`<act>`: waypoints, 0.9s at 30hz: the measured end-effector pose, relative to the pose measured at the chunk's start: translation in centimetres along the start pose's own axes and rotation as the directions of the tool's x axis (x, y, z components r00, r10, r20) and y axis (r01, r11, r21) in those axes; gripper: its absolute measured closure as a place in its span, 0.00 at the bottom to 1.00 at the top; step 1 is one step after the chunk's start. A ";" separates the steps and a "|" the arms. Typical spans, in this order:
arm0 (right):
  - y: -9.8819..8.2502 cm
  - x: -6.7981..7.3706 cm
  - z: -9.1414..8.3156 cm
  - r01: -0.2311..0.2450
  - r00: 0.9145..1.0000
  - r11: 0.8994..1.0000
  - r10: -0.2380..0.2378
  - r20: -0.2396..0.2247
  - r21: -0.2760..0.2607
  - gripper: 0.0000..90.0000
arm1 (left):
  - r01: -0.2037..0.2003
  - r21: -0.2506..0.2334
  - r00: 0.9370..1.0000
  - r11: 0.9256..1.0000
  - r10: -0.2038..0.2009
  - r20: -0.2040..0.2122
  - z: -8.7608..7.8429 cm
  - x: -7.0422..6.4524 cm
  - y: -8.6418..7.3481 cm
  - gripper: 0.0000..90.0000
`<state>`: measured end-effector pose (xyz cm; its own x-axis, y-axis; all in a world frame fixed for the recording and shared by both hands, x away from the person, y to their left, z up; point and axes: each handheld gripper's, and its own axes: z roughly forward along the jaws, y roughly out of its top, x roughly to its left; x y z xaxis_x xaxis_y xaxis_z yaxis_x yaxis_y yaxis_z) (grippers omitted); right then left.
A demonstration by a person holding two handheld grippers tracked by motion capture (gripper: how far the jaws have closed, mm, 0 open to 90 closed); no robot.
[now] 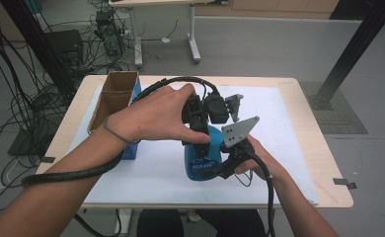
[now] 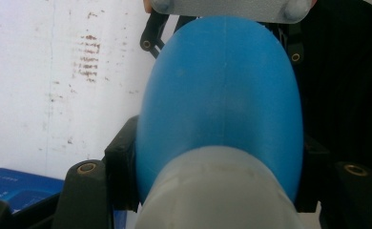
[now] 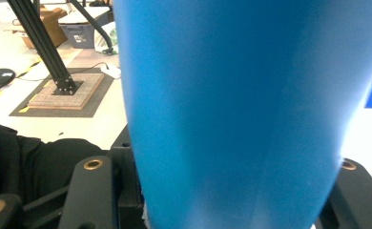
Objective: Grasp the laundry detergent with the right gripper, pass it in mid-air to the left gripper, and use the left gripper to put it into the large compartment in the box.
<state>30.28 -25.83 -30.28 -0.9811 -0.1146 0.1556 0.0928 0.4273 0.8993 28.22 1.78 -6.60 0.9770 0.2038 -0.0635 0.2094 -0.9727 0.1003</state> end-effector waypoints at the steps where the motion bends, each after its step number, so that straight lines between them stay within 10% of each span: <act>1: 0.0 0.0 0.0 -0.001 1.000 1.000 0.001 0.000 0.000 0.45 | 0.000 0.001 1.000 1.000 0.000 -0.001 0.0 0.0 0.0 0.42; 27: 0.2 -0.1 0.1 0.006 1.000 1.000 -0.006 -0.002 -0.001 0.45 | -0.003 0.008 1.000 1.000 0.003 -0.014 -0.2 -0.4 0.0 0.42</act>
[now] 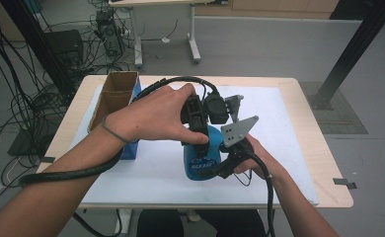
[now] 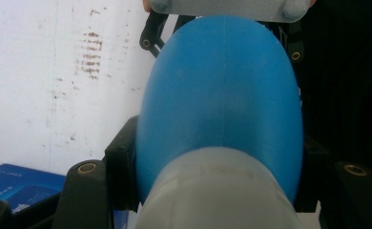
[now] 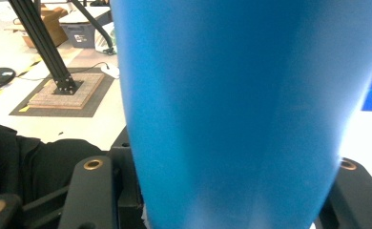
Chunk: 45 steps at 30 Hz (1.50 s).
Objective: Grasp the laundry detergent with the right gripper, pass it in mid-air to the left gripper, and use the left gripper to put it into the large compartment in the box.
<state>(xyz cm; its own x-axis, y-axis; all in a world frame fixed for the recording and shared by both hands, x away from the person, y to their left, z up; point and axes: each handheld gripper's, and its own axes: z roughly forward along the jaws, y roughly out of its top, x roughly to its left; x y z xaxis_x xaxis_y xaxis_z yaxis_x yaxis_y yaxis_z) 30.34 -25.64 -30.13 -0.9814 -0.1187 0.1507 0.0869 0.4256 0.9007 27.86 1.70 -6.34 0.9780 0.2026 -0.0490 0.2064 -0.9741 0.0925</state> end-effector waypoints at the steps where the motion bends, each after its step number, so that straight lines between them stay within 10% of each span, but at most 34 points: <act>1: 0.0 0.0 0.0 0.000 1.000 1.000 0.000 0.000 0.000 0.45 | 0.000 0.000 1.000 1.000 0.000 0.000 0.0 0.0 0.0 0.42; 45: 0.4 -0.1 0.2 0.003 1.000 1.000 -0.003 -0.004 0.003 0.45 | 0.004 -0.004 1.000 1.000 -0.004 -0.006 -0.2 -0.2 -0.4 0.42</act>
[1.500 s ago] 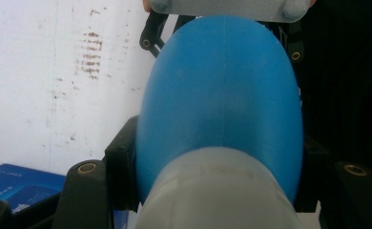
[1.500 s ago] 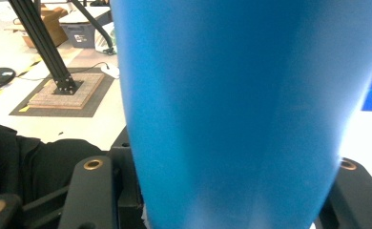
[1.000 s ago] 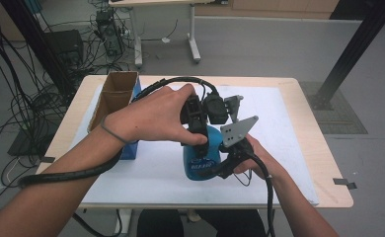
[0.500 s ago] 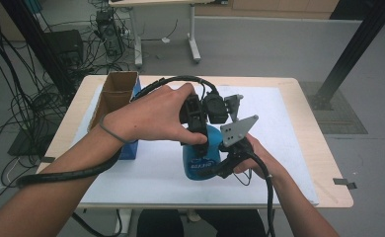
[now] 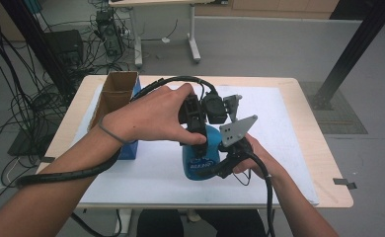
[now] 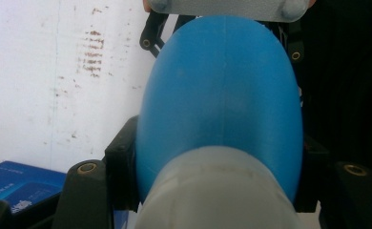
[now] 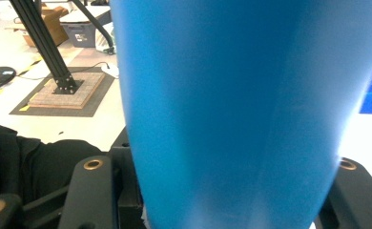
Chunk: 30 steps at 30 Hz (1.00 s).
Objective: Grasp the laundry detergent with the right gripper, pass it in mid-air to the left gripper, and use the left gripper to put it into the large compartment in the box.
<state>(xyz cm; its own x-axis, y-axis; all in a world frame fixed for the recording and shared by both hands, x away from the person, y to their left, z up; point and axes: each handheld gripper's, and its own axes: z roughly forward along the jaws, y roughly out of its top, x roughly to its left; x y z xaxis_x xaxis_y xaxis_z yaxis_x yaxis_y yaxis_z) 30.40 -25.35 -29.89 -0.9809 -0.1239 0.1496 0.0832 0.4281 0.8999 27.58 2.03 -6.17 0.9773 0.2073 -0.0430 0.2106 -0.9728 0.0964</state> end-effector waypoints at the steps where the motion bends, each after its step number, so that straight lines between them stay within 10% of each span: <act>1: 0.0 0.0 0.0 0.000 1.000 1.000 0.000 0.001 0.000 0.45 | 0.000 0.000 1.000 1.000 0.000 0.000 0.0 0.0 0.0 0.42; 30: -0.1 0.0 -0.1 0.001 1.000 1.000 -0.001 0.002 -0.003 0.45 | -0.003 0.007 1.000 1.000 0.003 -0.002 0.0 -0.1 0.2 0.42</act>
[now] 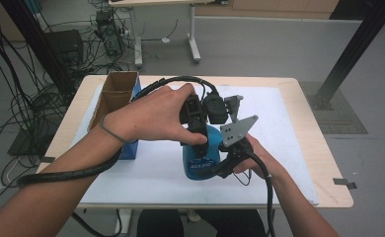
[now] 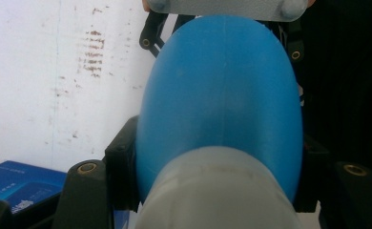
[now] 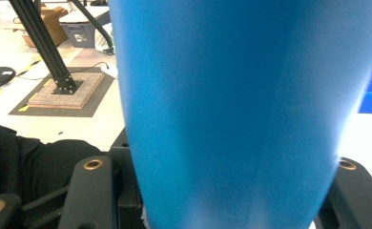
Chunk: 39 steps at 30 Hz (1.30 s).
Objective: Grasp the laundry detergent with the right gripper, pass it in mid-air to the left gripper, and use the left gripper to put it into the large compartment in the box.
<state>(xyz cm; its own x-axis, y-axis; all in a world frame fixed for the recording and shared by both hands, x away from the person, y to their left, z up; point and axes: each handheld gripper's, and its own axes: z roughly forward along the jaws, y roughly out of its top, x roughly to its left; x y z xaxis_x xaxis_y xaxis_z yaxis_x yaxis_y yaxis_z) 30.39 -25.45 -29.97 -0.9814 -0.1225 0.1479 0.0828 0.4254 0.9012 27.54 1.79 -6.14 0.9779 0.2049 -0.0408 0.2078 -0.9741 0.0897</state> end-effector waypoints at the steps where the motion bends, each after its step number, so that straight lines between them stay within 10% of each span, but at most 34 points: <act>1: 0.0 0.0 0.0 0.000 1.000 1.000 0.000 0.001 0.000 0.45 | 0.001 0.000 1.000 1.000 -0.001 -0.001 0.0 0.0 0.0 0.42; 39: -1.1 0.4 0.1 0.027 0.999 0.998 -0.026 0.021 -0.056 0.42 | -0.004 -0.017 1.000 1.000 0.003 -0.025 -0.3 -0.7 0.0 0.42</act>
<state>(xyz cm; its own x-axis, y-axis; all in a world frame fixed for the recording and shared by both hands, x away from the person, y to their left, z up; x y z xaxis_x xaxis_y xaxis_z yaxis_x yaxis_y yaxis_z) 29.92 -25.86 -30.95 -0.9866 -0.1149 0.1157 0.0654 0.3714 0.9262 26.85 1.67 -5.82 0.9789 0.2039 -0.0157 0.2044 -0.9731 0.1066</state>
